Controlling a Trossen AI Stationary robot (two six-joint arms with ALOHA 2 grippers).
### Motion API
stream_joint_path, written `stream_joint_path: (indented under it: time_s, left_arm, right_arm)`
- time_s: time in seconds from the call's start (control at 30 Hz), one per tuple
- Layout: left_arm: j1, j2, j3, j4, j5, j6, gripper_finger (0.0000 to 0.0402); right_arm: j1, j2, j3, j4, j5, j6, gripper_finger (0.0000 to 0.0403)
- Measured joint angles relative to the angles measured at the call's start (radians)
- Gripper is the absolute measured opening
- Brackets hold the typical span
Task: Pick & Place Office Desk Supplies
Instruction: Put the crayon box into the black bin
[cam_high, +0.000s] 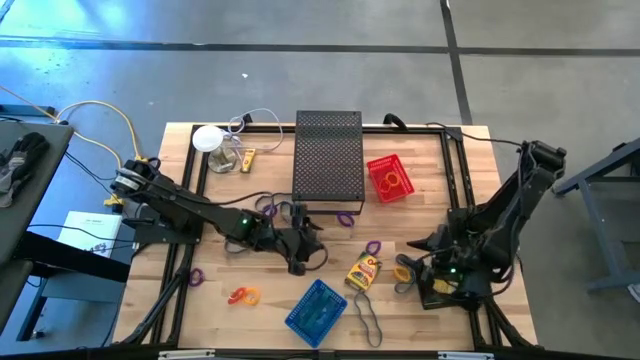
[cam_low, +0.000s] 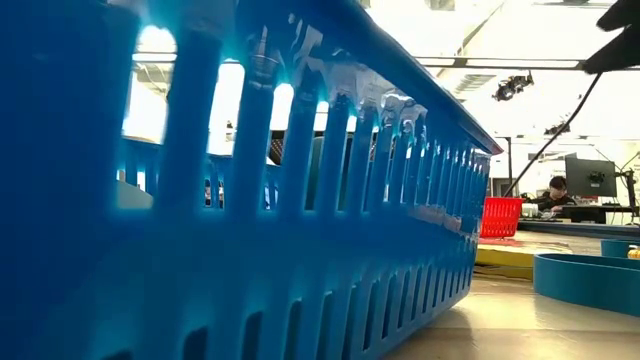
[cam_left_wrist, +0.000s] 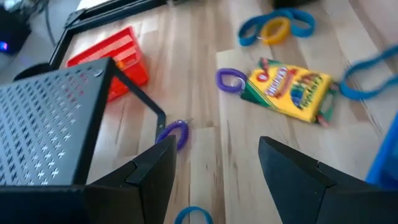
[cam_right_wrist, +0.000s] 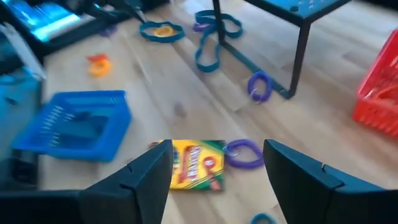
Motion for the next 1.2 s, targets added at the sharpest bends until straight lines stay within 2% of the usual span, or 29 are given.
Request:
stream_joint_path:
  time_s: [0.1,0.23,0.43,0.53,0.77,0.87,1.2]
  left_arm:
    - [0.026,0.000,0.000,-0.001,0.000,-0.042,0.0219]
    - [0.053,0.001,0.000,-0.003,0.009,-0.141,0.0219]
    - [0.091,0.033,0.000,-0.001,0.132,-0.322,0.0219]
    - [0.103,0.066,0.000,-0.002,0.198,-0.328,0.0219]
    - [0.109,0.126,0.000,-0.002,0.214,-0.310,0.0219]
    - [0.109,0.129,0.000,-0.006,0.214,-0.310,0.0219]
    - [0.109,0.131,0.000,0.000,0.213,-0.257,0.0219]
  right_arm:
    - [-0.049,0.036,0.000,0.002,-0.008,-0.021,0.0238]
    - [-0.102,0.081,0.000,0.069,-0.083,0.029,0.0238]
    - [-0.203,0.129,0.000,0.208,-0.320,-0.004,0.0238]
    - [-0.251,0.145,0.000,0.234,-0.425,0.014,0.0238]
    - [-0.336,0.163,0.000,0.249,-0.623,0.060,0.0238]
    - [-0.348,0.163,0.000,0.274,-0.647,0.010,0.0238]
    - [-0.359,0.163,0.000,0.367,-0.598,-0.170,0.0238]
